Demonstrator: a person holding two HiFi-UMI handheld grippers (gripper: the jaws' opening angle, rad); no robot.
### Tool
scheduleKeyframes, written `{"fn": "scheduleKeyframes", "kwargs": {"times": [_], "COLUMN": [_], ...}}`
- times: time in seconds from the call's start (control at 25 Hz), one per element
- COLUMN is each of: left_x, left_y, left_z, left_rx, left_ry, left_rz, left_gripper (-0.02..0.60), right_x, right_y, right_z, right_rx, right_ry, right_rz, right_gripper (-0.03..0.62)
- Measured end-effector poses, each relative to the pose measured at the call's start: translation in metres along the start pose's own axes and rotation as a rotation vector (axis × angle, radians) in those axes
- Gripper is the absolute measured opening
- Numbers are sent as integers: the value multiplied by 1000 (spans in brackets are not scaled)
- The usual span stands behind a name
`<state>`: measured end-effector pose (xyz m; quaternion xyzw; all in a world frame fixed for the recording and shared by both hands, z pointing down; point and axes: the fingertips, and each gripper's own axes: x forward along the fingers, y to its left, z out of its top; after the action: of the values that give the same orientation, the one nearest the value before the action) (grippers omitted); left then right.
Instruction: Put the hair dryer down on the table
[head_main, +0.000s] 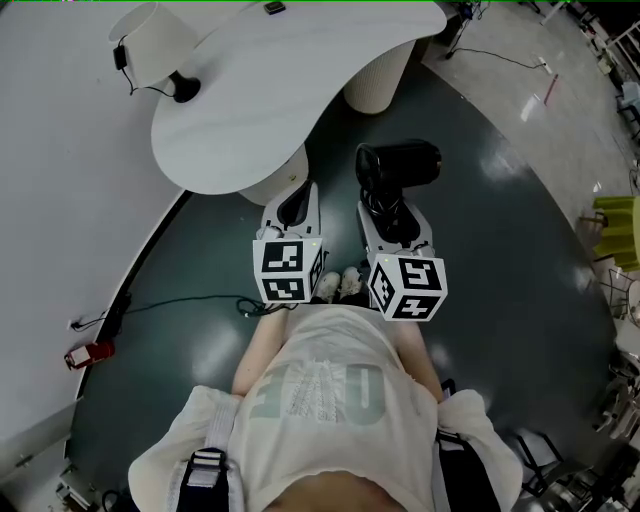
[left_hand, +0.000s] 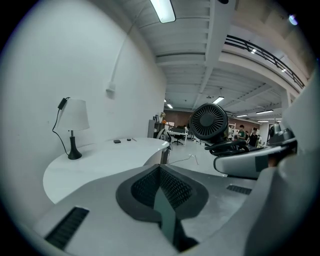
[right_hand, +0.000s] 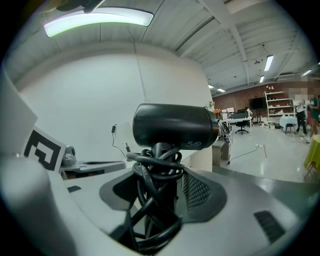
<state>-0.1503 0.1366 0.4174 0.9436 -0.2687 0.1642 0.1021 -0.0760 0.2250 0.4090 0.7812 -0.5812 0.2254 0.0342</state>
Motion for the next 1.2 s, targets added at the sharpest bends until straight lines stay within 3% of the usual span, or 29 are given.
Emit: {"fn": "scheduleKeyframes", "kwargs": {"times": [0.36, 0.6, 0.84, 1.2], "left_x": [15, 24, 35, 99], "left_y": [-18, -37, -27, -10], "left_z": [8, 19, 19, 33], "left_rx": [33, 123, 56, 60], "left_ry": [-6, -51, -62, -60], "left_rz": [7, 49, 77, 47], "left_gripper": [5, 5, 5, 5], "right_x": [4, 7, 20, 68], "right_y": [-17, -37, -59, -82], "right_z": [-4, -8, -3, 18], "right_rx": [-26, -19, -10, -14], "right_ry": [30, 53, 54, 21], "right_rz": [28, 78, 54, 35], "right_gripper": [250, 250, 250, 250]}}
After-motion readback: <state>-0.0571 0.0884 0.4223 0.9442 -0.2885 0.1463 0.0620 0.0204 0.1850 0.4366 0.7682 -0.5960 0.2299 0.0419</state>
